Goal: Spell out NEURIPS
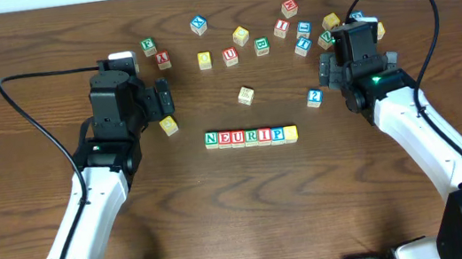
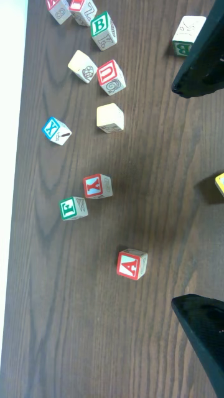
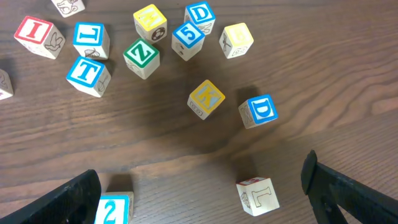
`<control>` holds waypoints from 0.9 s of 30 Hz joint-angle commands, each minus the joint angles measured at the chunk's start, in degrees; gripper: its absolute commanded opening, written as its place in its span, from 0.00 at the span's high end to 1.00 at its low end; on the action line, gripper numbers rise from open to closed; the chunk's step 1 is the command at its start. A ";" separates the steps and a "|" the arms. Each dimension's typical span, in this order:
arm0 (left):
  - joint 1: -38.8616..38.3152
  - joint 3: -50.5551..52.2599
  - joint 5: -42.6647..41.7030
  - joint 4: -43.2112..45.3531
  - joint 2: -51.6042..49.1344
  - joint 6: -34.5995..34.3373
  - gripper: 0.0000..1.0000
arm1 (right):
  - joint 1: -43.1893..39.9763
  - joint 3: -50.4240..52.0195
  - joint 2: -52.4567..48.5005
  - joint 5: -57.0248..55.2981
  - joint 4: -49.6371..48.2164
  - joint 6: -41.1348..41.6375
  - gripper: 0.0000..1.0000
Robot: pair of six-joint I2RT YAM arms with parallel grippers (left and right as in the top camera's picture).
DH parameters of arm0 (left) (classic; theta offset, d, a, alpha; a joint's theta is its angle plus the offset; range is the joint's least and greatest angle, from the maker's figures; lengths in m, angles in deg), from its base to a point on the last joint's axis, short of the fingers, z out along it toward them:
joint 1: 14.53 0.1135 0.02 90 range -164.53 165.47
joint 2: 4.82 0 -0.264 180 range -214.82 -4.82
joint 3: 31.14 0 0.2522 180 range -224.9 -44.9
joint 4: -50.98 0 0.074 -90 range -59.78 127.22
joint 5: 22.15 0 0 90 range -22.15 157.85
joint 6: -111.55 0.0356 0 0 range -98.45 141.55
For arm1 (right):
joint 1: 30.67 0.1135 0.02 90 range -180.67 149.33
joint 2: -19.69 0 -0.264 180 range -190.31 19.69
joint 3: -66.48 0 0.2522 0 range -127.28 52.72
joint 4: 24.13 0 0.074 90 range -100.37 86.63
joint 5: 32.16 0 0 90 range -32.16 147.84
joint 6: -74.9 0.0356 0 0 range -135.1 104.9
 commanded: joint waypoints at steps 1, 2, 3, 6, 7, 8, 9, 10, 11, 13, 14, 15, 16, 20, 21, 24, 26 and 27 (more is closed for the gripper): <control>0.35 0.13 0.74 0.00 0.66 0.33 0.01 | -0.17 -0.02 -0.11 -0.83 -0.07 -0.46 0.01; 0.35 0.13 0.74 0.00 0.66 0.33 0.01 | -0.15 -0.02 -0.11 -0.83 -0.09 -0.44 0.01; 0.35 0.13 0.74 0.00 0.66 0.33 0.01 | -0.15 -0.02 -0.11 -0.83 -0.11 -0.44 0.01; 0.35 0.13 0.74 0.00 0.66 0.33 0.01 | -0.15 -0.02 -0.11 -0.83 -0.09 -0.46 0.01; 0.35 0.13 0.74 0.02 0.66 0.33 0.01 | -0.15 -0.02 -0.11 -0.83 -0.11 -0.44 0.01; 0.35 0.13 0.74 0.02 0.66 0.33 0.01 | -0.15 -0.02 -0.11 -0.83 -0.09 -0.44 0.01; 0.35 0.13 0.74 0.00 0.66 0.33 0.01 | -0.15 -0.02 -0.11 -0.83 -0.09 -0.44 0.01; 0.35 0.13 0.74 0.02 0.66 0.33 0.01 | -0.15 -0.02 -0.11 -0.83 -0.07 -0.46 0.01; 0.35 0.13 0.74 0.00 0.66 0.33 0.01 | -0.15 -0.02 -0.11 -0.83 -0.09 -0.46 0.01; 0.35 0.13 0.74 0.00 0.66 0.33 0.01 | -0.15 -0.02 -0.11 -0.83 -0.09 -0.46 0.01; 0.35 0.13 0.74 0.00 0.66 0.33 0.01 | -0.15 -0.02 -0.11 -0.83 -0.09 -0.46 0.01; 0.35 0.13 0.74 0.00 0.66 0.33 0.01 | -0.15 -0.02 -0.11 -0.83 -0.09 -0.44 0.01; 0.35 0.13 0.74 0.02 0.66 0.33 0.01 | -0.15 -0.02 -0.11 -0.83 -0.09 -0.44 0.01; 0.35 0.13 0.74 0.00 0.66 0.33 0.01 | -0.15 -0.02 -0.11 -0.83 -0.09 -0.44 0.01; 0.28 0.13 0.72 0.02 0.66 0.33 0.01 | -0.15 -0.02 -0.11 -0.81 -0.09 -0.44 0.01; 0.28 0.13 0.72 -0.17 0.92 0.33 0.01 | -0.15 -0.02 -0.11 -0.83 -0.09 -0.44 0.01; 0.28 0.13 0.72 -0.44 1.88 0.33 0.01 | -0.15 -0.02 -0.11 -0.83 -0.09 -0.44 0.01; 0.28 0.13 0.74 -1.09 2.71 0.33 0.01 | -0.15 -0.02 -0.11 -0.83 -0.09 -0.44 0.01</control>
